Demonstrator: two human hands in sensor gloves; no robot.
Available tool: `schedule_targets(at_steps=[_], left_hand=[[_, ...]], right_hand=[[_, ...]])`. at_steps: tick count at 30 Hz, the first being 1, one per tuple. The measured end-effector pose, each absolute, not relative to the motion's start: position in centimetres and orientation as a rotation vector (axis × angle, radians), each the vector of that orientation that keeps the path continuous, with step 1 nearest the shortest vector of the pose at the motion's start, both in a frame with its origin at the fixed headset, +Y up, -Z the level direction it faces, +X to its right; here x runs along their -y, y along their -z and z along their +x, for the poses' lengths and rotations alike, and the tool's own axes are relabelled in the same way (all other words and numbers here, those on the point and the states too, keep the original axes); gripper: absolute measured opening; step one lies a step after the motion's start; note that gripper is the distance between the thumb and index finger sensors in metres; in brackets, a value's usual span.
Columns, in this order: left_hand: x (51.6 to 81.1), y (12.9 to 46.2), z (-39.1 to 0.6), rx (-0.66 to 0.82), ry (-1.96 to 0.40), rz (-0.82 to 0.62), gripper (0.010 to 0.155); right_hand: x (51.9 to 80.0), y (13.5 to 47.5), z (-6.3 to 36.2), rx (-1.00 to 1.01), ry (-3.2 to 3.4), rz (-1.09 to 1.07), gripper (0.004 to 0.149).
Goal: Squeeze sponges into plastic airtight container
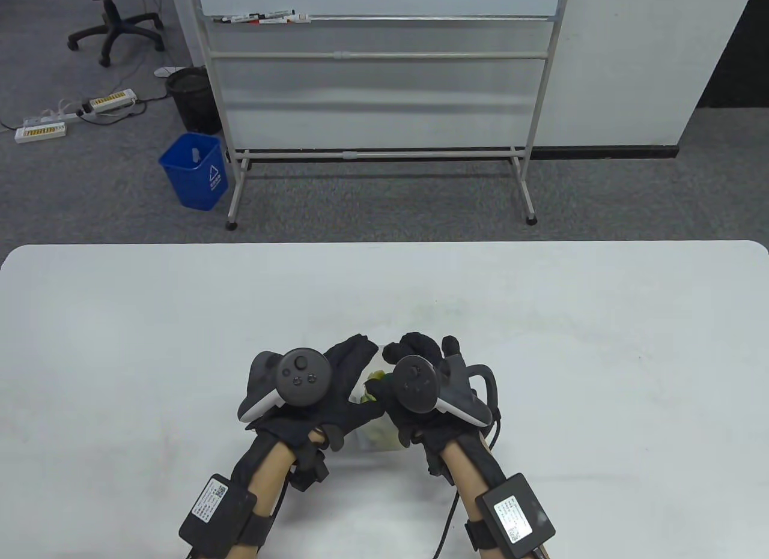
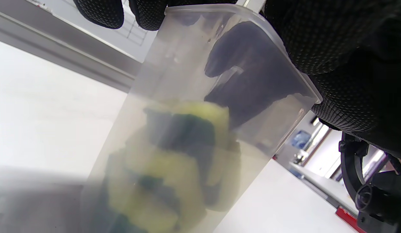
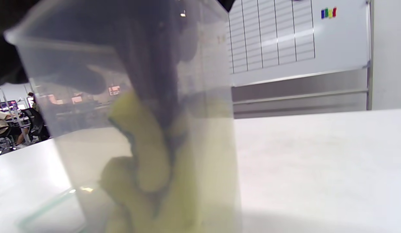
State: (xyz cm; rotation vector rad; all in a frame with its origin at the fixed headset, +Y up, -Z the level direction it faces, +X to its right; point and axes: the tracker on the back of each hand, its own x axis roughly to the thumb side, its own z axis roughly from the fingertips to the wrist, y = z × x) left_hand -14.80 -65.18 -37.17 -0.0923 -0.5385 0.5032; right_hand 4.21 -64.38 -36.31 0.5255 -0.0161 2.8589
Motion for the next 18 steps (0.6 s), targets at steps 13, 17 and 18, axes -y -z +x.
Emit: schedule_targets(at_steps=[13, 17, 18], left_hand=[[65.3, 37.2, -14.8, 0.538, -0.528, -0.097, 0.09], [65.3, 37.2, -14.9, 0.541, -0.53, -0.098, 0.09], [65.3, 37.2, -14.9, 0.541, -0.531, -0.1, 0.09]], right_hand=[[63.8, 36.3, 7.1, 0.236, -2.407, 0.513, 0.064], [63.4, 36.4, 8.2, 0.247, -2.299, 0.489, 0.065], [63.3, 36.4, 8.4, 0.236, -2.284, 0.492, 0.065]])
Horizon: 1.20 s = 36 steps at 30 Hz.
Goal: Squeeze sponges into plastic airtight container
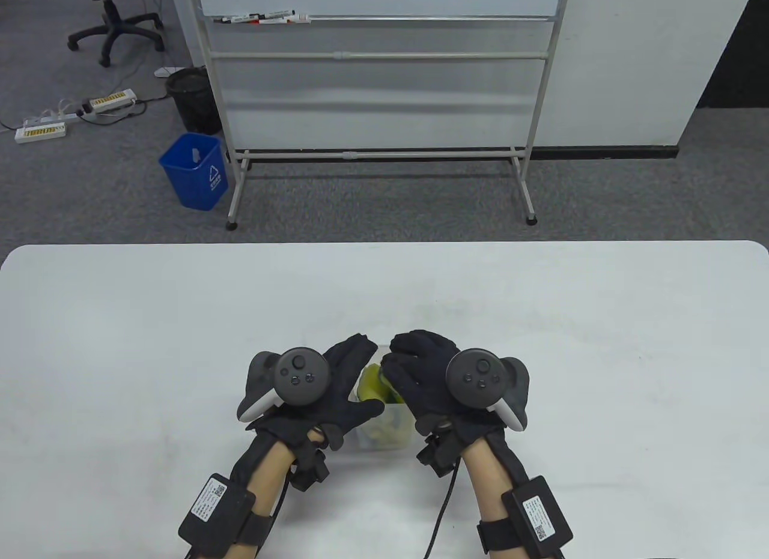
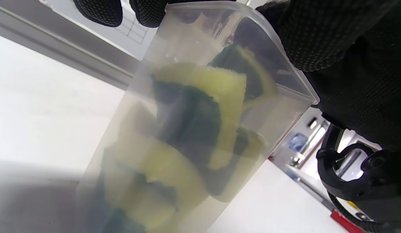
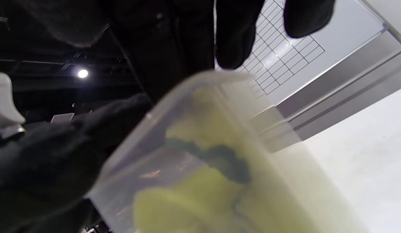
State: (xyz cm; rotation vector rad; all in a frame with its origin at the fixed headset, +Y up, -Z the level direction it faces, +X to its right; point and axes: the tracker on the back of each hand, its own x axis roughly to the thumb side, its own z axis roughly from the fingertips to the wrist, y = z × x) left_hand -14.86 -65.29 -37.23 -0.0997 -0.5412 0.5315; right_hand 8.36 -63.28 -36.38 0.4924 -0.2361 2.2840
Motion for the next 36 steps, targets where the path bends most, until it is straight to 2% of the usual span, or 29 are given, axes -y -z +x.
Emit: schedule_targets(at_steps=[18, 26, 29, 30, 32, 36], left_hand=[[65.3, 37.3, -15.1, 0.551, -0.553, -0.09, 0.091], [64.1, 37.9, -18.7, 0.488, -0.689, -0.047, 0.09], [64.9, 38.7, -20.5, 0.402, -0.586, -0.137, 0.091], [65.7, 39.1, -21.0, 0.364, -0.508, -0.204, 0.093], [67.2, 39.8, -21.7, 0.311, -0.421, -0.251, 0.095], [71.7, 40.9, -22.4, 0.234, -0.273, -0.513, 0.099]], right_hand=[[62.1, 35.8, 9.7, 0.306, -2.201, 0.454, 0.07], [61.8, 35.7, 10.6, 0.336, -2.184, 0.412, 0.07], [61.7, 35.7, 11.0, 0.344, -2.171, 0.392, 0.07], [61.6, 35.7, 11.3, 0.343, -2.169, 0.378, 0.071], [61.7, 35.8, 11.6, 0.34, -2.167, 0.359, 0.071], [62.0, 36.0, 12.1, 0.316, -2.172, 0.325, 0.072]])
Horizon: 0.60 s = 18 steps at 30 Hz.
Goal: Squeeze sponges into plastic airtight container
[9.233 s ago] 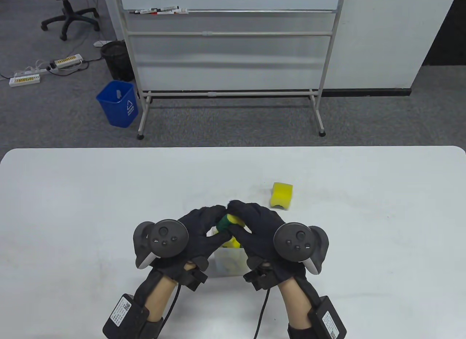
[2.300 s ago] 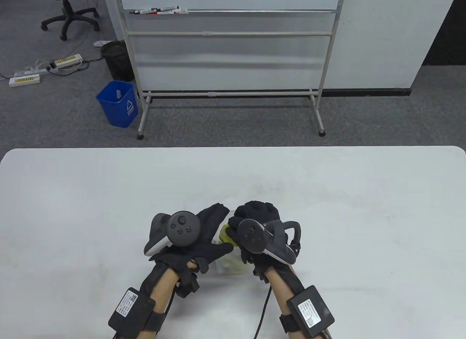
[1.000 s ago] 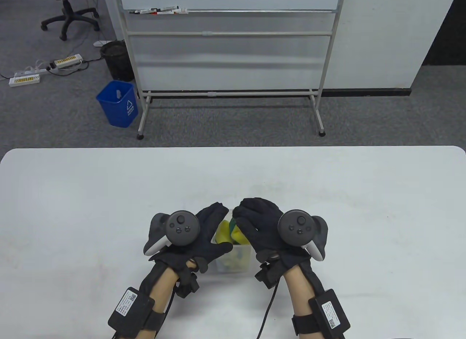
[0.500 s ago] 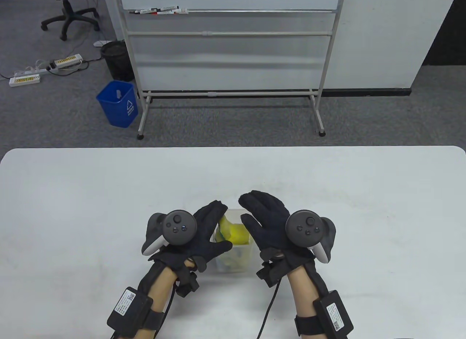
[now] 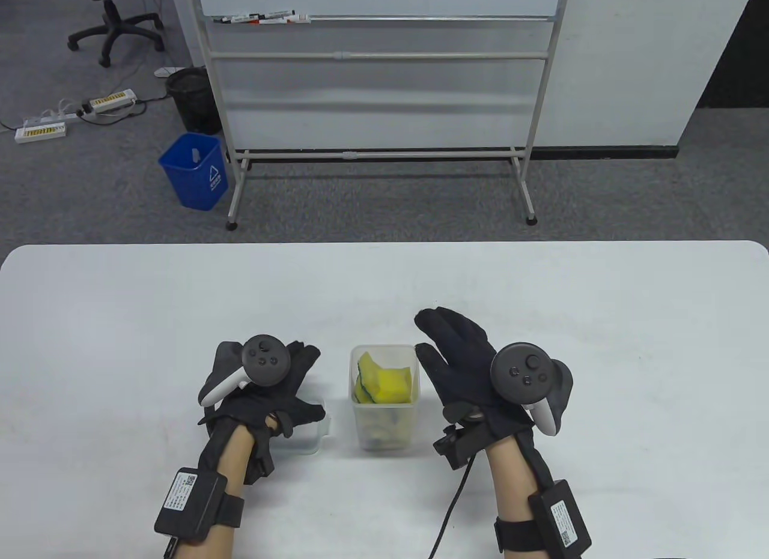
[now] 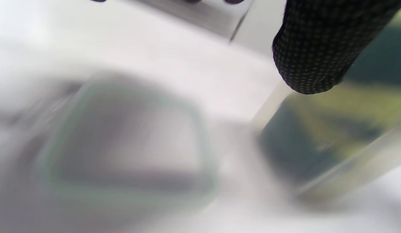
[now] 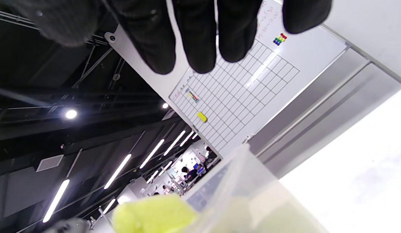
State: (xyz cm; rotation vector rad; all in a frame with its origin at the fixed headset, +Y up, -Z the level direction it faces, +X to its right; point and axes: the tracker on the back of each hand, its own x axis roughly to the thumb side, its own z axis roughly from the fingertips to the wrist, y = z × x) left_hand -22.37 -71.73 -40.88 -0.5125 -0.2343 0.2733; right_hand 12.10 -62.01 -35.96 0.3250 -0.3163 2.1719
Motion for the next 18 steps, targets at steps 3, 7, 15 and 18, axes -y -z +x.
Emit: schedule_targets(at_steps=[3, 7, 15, 18], left_hand=[[74.2, 41.2, -22.6, 0.205, -0.193, -0.603, 0.102], [76.0, 41.3, -22.8, 0.19, -0.129, -0.684, 0.104], [75.7, 40.9, -22.4, 0.2, -0.116, -0.635, 0.106], [75.5, 40.7, -21.9, 0.218, -0.086, -0.61, 0.108]], right_hand=[[62.2, 36.1, 12.4, 0.3, -2.171, 0.311, 0.072], [62.3, 36.2, 12.5, 0.292, -2.17, 0.303, 0.073], [62.4, 36.2, 12.2, 0.283, -2.204, 0.311, 0.073], [62.4, 36.2, 12.1, 0.281, -2.21, 0.313, 0.073]])
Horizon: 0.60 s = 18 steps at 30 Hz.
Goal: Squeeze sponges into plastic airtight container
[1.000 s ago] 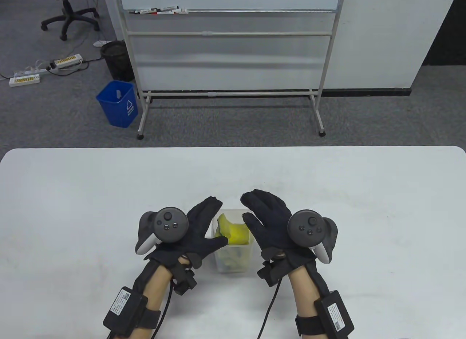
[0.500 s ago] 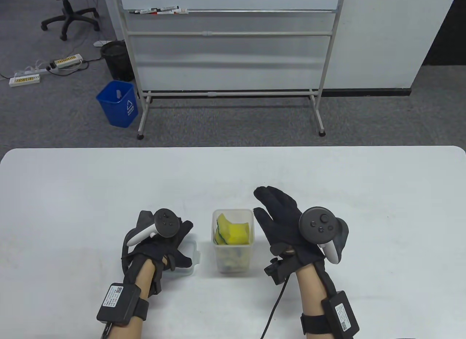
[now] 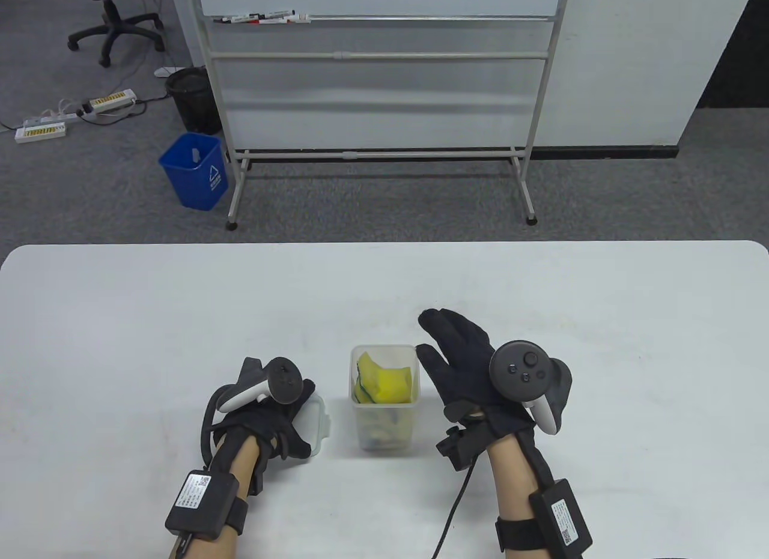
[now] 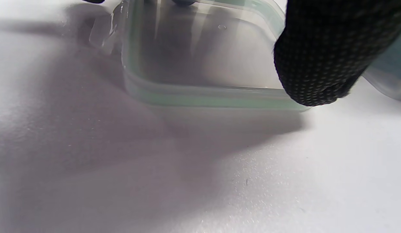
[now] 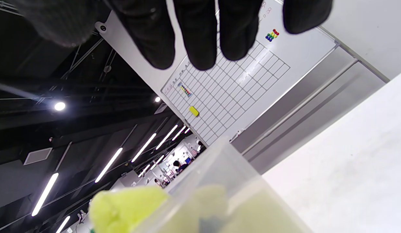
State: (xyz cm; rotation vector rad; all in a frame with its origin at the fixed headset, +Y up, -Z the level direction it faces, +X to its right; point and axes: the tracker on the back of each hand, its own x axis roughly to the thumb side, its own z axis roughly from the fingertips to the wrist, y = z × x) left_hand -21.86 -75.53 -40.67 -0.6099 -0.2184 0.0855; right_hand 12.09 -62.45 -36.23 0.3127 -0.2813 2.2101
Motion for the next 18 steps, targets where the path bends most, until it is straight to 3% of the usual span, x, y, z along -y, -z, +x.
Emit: schedule_targets(at_steps=[11, 15, 18], left_hand=[[75.1, 40.7, -21.4, 0.227, 0.021, -0.427, 0.112], [74.3, 40.7, -21.6, 0.214, 0.001, -0.352, 0.098], [73.5, 40.9, -22.3, 0.204, -0.127, -0.336, 0.077]], right_hand=[[62.5, 36.2, 11.9, 0.272, -2.222, 0.314, 0.073], [62.5, 36.2, 11.8, 0.268, -2.221, 0.318, 0.073], [62.5, 36.2, 11.8, 0.263, -2.219, 0.319, 0.073]])
